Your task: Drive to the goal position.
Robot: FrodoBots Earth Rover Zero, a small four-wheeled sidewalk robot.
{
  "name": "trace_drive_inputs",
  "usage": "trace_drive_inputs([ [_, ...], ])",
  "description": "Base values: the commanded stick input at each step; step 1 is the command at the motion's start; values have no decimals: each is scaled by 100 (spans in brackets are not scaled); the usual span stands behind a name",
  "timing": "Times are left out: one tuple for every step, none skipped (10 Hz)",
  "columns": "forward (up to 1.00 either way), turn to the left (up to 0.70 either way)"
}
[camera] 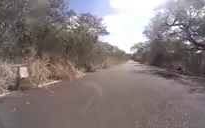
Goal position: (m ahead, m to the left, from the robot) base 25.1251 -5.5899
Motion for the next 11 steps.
trace_drive_inputs([
  [50,-50],
  [50,-50],
  [50,-50],
  [50,-50],
  [50,0],
  [50,0],
  [50,0],
  [50,0],
  [50,0],
  [50,0],
  [50,0],
])
